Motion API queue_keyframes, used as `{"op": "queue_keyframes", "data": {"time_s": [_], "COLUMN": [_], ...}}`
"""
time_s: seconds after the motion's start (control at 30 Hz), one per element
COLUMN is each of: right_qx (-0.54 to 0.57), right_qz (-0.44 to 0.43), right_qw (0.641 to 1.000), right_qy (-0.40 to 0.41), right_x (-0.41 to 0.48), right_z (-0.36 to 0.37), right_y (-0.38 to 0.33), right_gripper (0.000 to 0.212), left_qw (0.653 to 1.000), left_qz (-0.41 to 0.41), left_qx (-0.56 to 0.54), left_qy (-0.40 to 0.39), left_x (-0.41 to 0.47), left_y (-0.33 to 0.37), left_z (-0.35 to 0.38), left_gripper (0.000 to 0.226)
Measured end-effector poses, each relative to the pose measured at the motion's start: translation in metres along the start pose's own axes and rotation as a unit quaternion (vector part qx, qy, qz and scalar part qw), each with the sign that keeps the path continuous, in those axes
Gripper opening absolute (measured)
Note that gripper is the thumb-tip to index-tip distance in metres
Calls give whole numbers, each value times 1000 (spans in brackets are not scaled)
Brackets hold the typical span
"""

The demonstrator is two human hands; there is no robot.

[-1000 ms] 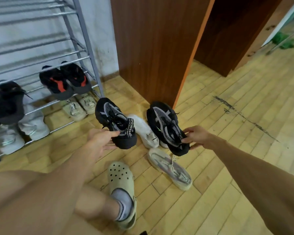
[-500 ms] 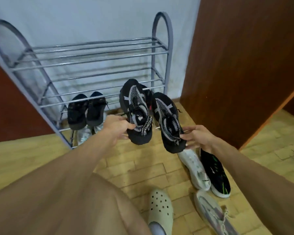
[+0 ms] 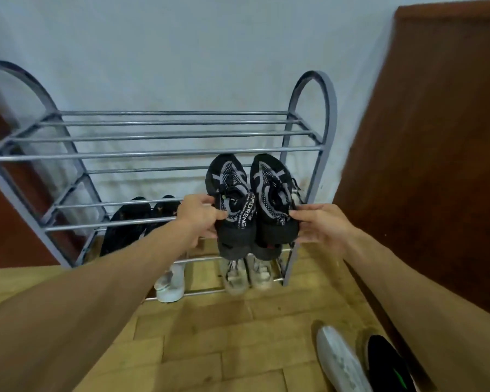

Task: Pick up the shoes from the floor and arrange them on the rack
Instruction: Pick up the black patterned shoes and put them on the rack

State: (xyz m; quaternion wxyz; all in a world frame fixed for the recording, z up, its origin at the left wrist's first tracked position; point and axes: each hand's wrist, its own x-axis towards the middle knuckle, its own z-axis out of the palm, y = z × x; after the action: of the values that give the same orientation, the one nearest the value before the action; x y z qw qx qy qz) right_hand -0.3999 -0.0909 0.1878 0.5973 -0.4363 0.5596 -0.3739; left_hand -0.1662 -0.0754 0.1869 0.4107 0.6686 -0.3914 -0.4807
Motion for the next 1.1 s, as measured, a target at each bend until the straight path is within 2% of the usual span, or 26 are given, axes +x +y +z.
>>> {"op": "queue_keyframes", "data": {"time_s": [0.27, 0.43, 0.53, 0.6, 0.73, 0.83, 0.97, 1.03, 1.1], "right_qx": [-9, 25, -8, -47, -257, -308, -388, -427, -490], "right_qz": [-44, -57, -69, -73, -112, -131, -150, -154, -150], "right_qw": [998, 993, 988, 984, 942, 924, 900, 885, 856], "right_qy": [45, 103, 139, 155, 182, 186, 133, 102, 62], "right_x": [74, 92, 96, 95, 82, 60, 14, -12, -41], "right_z": [11, 17, 19, 21, 25, 23, 16, 10, 3], "right_y": [-4, 10, 13, 15, 14, 5, -8, -15, -21], "right_gripper": [35, 34, 35, 34, 40, 45, 44, 44, 43], "left_qw": [999, 997, 996, 995, 990, 986, 983, 980, 977], "left_qz": [14, 34, 39, 14, -1, 18, 58, 79, 94], "left_qx": [48, 63, 76, 98, 137, 164, 171, 174, 175], "left_qy": [-19, -15, -20, -22, -41, -28, -25, -48, -84], "left_x": [88, 105, 104, 104, 92, 71, 23, -9, -46], "left_y": [18, 19, 20, 18, 13, 21, 39, 49, 56], "left_z": [3, 9, 17, 19, 16, 16, 17, 17, 18], "left_gripper": [47, 41, 33, 35, 39, 32, 3, 9, 5]}}
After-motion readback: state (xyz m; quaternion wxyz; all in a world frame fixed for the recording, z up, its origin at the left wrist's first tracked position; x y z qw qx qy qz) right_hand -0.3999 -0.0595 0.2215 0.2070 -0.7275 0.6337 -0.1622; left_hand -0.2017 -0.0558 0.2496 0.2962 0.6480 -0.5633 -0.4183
